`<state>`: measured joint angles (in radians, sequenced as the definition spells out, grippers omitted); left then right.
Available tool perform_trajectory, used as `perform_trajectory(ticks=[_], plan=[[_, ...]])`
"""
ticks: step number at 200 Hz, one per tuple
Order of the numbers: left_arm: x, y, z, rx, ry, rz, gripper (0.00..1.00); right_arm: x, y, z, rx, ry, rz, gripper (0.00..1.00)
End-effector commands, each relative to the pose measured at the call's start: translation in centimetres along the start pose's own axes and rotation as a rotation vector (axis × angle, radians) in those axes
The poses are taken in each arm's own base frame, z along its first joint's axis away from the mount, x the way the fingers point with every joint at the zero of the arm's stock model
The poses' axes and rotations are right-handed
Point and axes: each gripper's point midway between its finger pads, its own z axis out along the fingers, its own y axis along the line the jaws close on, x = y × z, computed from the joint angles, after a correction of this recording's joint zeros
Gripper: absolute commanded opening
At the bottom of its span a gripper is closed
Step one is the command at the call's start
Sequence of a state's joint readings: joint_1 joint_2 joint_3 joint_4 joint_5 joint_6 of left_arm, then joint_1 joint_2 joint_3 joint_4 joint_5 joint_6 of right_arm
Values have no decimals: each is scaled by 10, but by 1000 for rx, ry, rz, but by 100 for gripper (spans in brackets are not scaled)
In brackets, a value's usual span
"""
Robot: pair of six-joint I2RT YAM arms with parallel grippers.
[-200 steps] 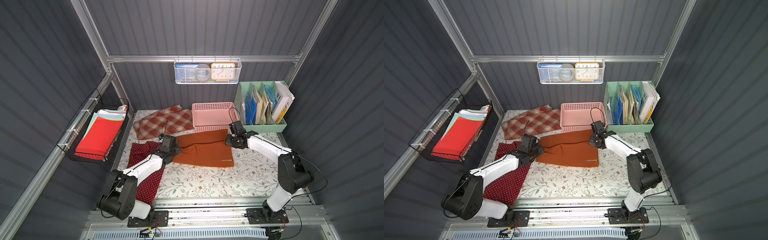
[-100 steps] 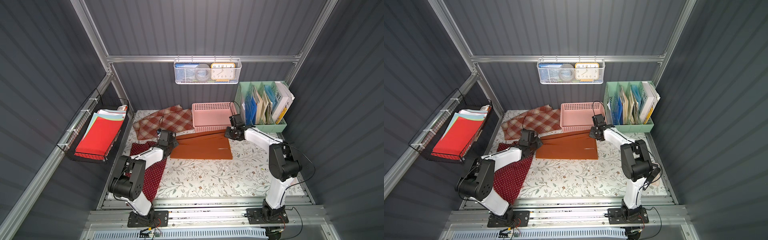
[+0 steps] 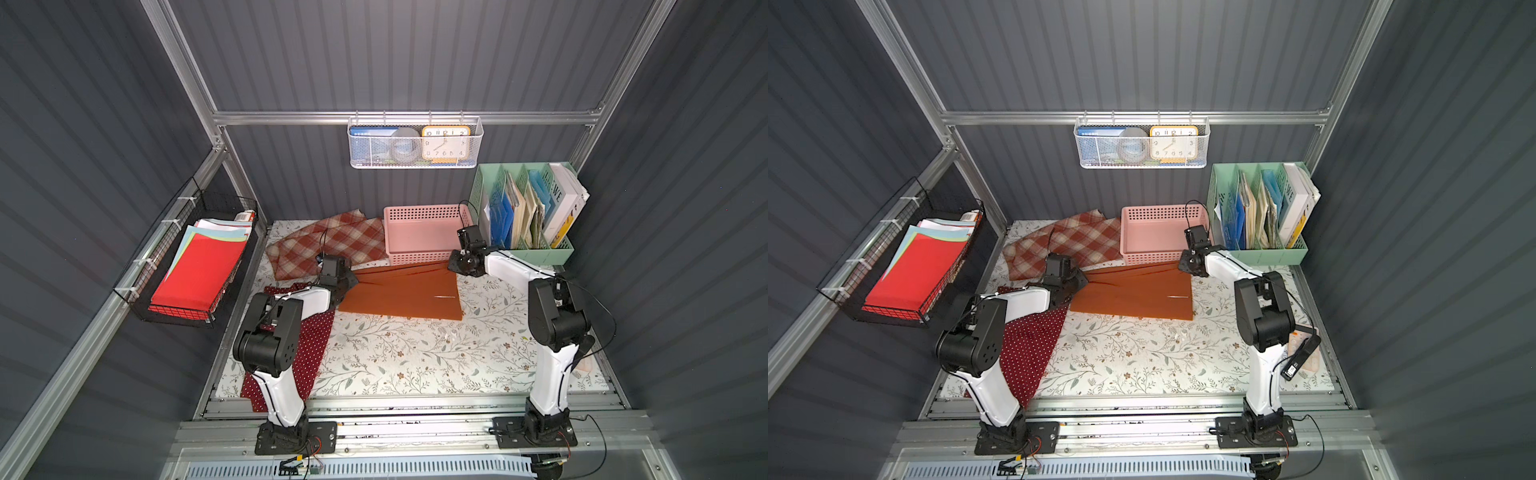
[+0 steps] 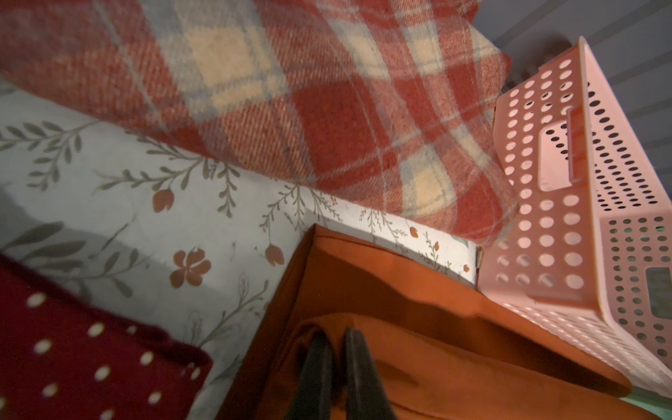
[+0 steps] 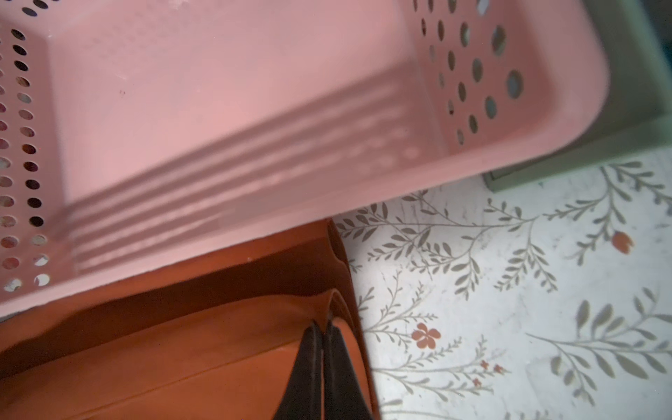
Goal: Roll up the skirts
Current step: Fold the skirt at the center of the board.
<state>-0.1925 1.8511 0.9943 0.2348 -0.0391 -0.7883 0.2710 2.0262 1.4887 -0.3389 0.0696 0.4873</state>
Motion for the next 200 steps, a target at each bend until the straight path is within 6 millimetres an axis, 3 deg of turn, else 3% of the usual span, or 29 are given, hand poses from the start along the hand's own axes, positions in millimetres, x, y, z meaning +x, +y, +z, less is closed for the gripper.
perform_trajectory(ticks=[1,19,30,40,72,113,130,164,182,200], plan=[[-24,-7,8,38,-52,26,5,-10,0,4,-3,-17,2,0],[-29,-9,16,55,-53,39,30,-7,2,7,-12,-5,6,0],[-35,-9,16,68,-69,41,56,-6,2,6,-14,-3,9,12],[-40,-9,14,77,-83,41,71,-5,1,4,-15,-7,9,21],[-49,-15,1,109,-96,54,98,0,-2,-6,-25,-15,2,31],[-45,-11,-33,91,-82,30,100,16,1,-41,-44,-12,-23,36],[-39,5,-49,24,-72,11,100,43,27,-58,-105,12,-86,37],[-20,31,-77,-78,-16,-5,100,124,100,-83,-242,127,-304,40],[-12,44,-90,-108,0,-13,100,161,135,-89,-290,161,-464,44],[0,50,-98,-91,38,-31,100,183,153,-87,-255,177,-569,46]])
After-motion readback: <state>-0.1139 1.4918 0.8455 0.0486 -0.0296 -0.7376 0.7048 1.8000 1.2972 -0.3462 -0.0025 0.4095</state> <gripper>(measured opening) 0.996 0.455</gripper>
